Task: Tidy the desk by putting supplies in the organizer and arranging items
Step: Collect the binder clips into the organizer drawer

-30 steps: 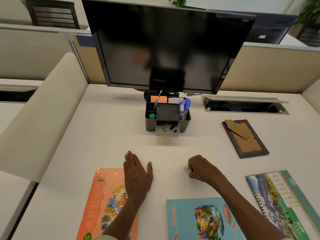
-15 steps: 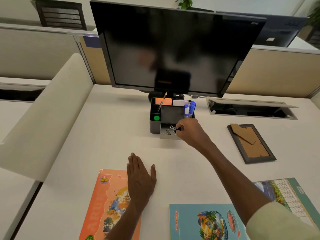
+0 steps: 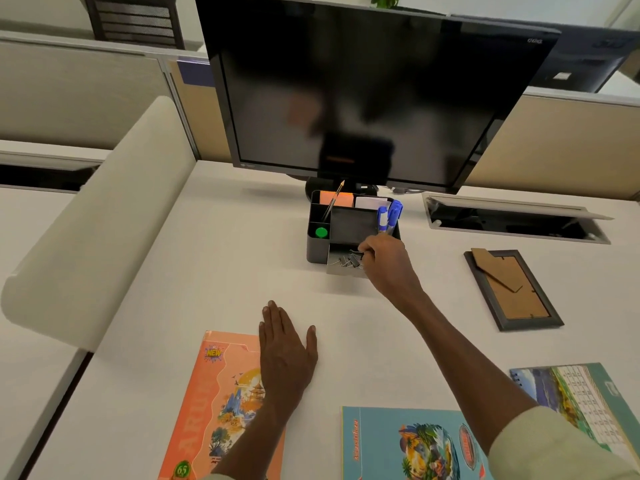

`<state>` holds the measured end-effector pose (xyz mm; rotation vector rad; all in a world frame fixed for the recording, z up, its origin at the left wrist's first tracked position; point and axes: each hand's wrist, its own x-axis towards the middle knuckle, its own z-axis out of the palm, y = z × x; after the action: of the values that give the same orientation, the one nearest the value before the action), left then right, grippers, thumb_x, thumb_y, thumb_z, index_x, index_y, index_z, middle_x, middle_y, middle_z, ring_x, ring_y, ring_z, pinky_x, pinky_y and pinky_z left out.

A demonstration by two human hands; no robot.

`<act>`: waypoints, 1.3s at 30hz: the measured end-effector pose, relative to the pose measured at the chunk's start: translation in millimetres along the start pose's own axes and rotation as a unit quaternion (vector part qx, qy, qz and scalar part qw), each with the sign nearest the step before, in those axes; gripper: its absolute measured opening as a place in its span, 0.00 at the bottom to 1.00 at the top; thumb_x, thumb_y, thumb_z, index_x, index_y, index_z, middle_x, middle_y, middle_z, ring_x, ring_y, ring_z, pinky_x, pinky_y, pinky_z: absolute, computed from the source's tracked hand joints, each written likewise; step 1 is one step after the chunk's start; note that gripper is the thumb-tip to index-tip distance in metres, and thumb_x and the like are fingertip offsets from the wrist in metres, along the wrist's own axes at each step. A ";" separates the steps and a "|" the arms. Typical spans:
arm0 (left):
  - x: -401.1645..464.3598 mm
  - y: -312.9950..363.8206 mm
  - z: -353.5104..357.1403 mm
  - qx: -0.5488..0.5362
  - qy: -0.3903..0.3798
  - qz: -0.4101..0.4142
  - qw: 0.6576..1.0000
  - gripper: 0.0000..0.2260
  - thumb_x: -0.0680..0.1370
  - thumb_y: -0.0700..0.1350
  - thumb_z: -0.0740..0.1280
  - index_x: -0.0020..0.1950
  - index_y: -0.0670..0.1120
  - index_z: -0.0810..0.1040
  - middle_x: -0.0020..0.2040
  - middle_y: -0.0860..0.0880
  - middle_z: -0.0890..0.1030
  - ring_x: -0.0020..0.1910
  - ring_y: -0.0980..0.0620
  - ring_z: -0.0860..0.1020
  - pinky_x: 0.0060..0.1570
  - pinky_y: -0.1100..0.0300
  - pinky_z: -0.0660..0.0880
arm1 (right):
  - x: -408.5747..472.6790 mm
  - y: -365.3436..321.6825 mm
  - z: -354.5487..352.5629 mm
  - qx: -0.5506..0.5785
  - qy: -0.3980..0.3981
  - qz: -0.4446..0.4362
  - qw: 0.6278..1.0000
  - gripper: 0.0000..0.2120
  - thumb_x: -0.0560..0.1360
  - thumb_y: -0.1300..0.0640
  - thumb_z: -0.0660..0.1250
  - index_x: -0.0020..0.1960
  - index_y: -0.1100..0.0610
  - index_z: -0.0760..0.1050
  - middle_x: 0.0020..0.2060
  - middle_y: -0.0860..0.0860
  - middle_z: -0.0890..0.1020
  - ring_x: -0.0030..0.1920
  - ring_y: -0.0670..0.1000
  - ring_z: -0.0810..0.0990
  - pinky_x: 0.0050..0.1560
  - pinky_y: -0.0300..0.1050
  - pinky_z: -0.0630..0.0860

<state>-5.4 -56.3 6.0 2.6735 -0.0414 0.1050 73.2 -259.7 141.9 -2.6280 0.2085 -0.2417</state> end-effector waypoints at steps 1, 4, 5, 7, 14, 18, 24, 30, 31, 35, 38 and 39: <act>0.0 -0.1 0.0 0.002 0.000 0.000 1.000 0.33 0.79 0.57 0.59 0.76 0.35 0.60 0.77 0.38 0.60 0.77 0.41 0.59 0.75 0.48 0.60 | -4.7 0.4 0.6 0.014 0.005 -0.001 1.000 0.11 0.78 0.64 0.59 0.45 0.61 0.80 0.40 0.55 0.82 0.42 0.51 0.78 0.46 0.47 0.78; 0.6 0.0 0.6 0.002 -0.003 -0.001 1.000 0.34 0.79 0.57 0.59 0.76 0.35 0.59 0.77 0.38 0.60 0.77 0.41 0.58 0.75 0.48 0.59 | -18.1 0.1 3.5 0.041 0.001 -0.002 0.999 0.10 0.76 0.65 0.61 0.42 0.60 0.79 0.37 0.53 0.82 0.39 0.49 0.78 0.42 0.46 0.79; 0.7 0.0 0.9 0.002 -0.003 -0.001 1.000 0.34 0.79 0.57 0.59 0.76 0.35 0.59 0.77 0.38 0.60 0.77 0.42 0.58 0.75 0.48 0.58 | -22.1 0.4 5.3 0.046 -0.008 0.004 0.999 0.10 0.75 0.66 0.61 0.42 0.60 0.80 0.38 0.53 0.82 0.39 0.49 0.78 0.42 0.46 0.79; 1.2 -0.5 1.4 0.003 -0.004 -0.003 1.000 0.34 0.79 0.58 0.58 0.76 0.36 0.59 0.78 0.39 0.59 0.77 0.42 0.58 0.76 0.49 0.58 | -29.1 0.2 8.0 0.052 -0.033 0.020 0.998 0.10 0.75 0.66 0.61 0.44 0.61 0.81 0.40 0.54 0.83 0.41 0.51 0.80 0.43 0.48 0.80; 1.4 0.0 1.2 0.004 -0.006 -0.007 1.000 0.34 0.79 0.59 0.57 0.77 0.37 0.58 0.78 0.39 0.59 0.78 0.43 0.58 0.76 0.50 0.57 | -37.2 3.3 21.8 0.011 -0.177 0.077 0.981 0.16 0.75 0.62 0.62 0.62 0.59 0.77 0.60 0.56 0.80 0.57 0.55 0.79 0.57 0.45 0.76; 1.3 -1.1 1.7 0.003 -0.010 -0.010 1.000 0.34 0.79 0.59 0.57 0.77 0.37 0.58 0.78 0.40 0.58 0.78 0.43 0.57 0.76 0.50 0.56 | -34.8 2.3 22.3 -0.013 -0.203 0.088 0.975 0.21 0.74 0.61 0.62 0.67 0.57 0.73 0.61 0.57 0.78 0.57 0.57 0.78 0.57 0.49 0.77; 1.1 -0.1 1.4 0.001 -0.005 -0.005 1.000 0.34 0.79 0.58 0.58 0.76 0.36 0.59 0.78 0.39 0.59 0.77 0.42 0.58 0.76 0.49 0.57 | -27.3 -0.3 20.5 -0.048 -0.180 0.094 0.978 0.17 0.74 0.60 0.62 0.63 0.60 0.73 0.53 0.57 0.81 0.50 0.57 0.80 0.52 0.53 0.79; 1.1 0.3 0.4 0.006 -0.006 -0.008 1.000 0.34 0.79 0.59 0.57 0.77 0.37 0.58 0.78 0.39 0.59 0.77 0.43 0.58 0.76 0.51 0.55 | -17.2 -3.8 18.3 -0.050 -0.180 0.102 0.977 0.21 0.76 0.60 0.63 0.68 0.58 0.68 0.53 0.57 0.80 0.48 0.55 0.80 0.49 0.50 0.80; 0.9 0.5 0.3 0.006 -0.006 -0.009 1.000 0.34 0.79 0.59 0.57 0.77 0.37 0.58 0.78 0.40 0.59 0.77 0.43 0.58 0.76 0.51 0.55 | -15.6 -4.4 18.4 -0.050 -0.182 0.102 0.977 0.22 0.76 0.59 0.63 0.69 0.57 0.67 0.53 0.57 0.80 0.49 0.55 0.80 0.50 0.51 0.80; 0.5 1.4 -0.7 0.002 -0.005 -0.011 1.000 0.34 0.79 0.59 0.57 0.77 0.37 0.58 0.78 0.40 0.60 0.77 0.43 0.58 0.76 0.50 0.57 | -11.1 -8.1 17.7 -0.048 -0.186 0.107 0.975 0.24 0.77 0.58 0.65 0.71 0.55 0.64 0.56 0.56 0.79 0.50 0.55 0.80 0.50 0.50 0.81; 0.6 1.3 -0.7 0.003 0.000 -0.007 1.000 0.34 0.79 0.59 0.58 0.77 0.37 0.59 0.77 0.39 0.60 0.77 0.42 0.59 0.75 0.50 0.59 | -9.8 -9.4 16.3 -0.050 -0.189 0.105 0.975 0.28 0.77 0.58 0.65 0.74 0.55 0.60 0.58 0.56 0.79 0.51 0.54 0.80 0.49 0.48 0.79; 0.6 1.4 -0.7 0.004 -0.002 -0.007 1.000 0.34 0.79 0.59 0.58 0.77 0.37 0.59 0.77 0.39 0.60 0.77 0.42 0.59 0.75 0.49 0.59 | -9.5 -9.1 16.1 -0.051 -0.189 0.105 0.975 0.28 0.77 0.58 0.65 0.75 0.55 0.59 0.57 0.57 0.79 0.51 0.54 0.80 0.49 0.47 0.78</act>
<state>-4.9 -57.3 7.3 2.6819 -0.0233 0.0967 68.2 -242.6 131.1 -2.6634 0.3701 0.3478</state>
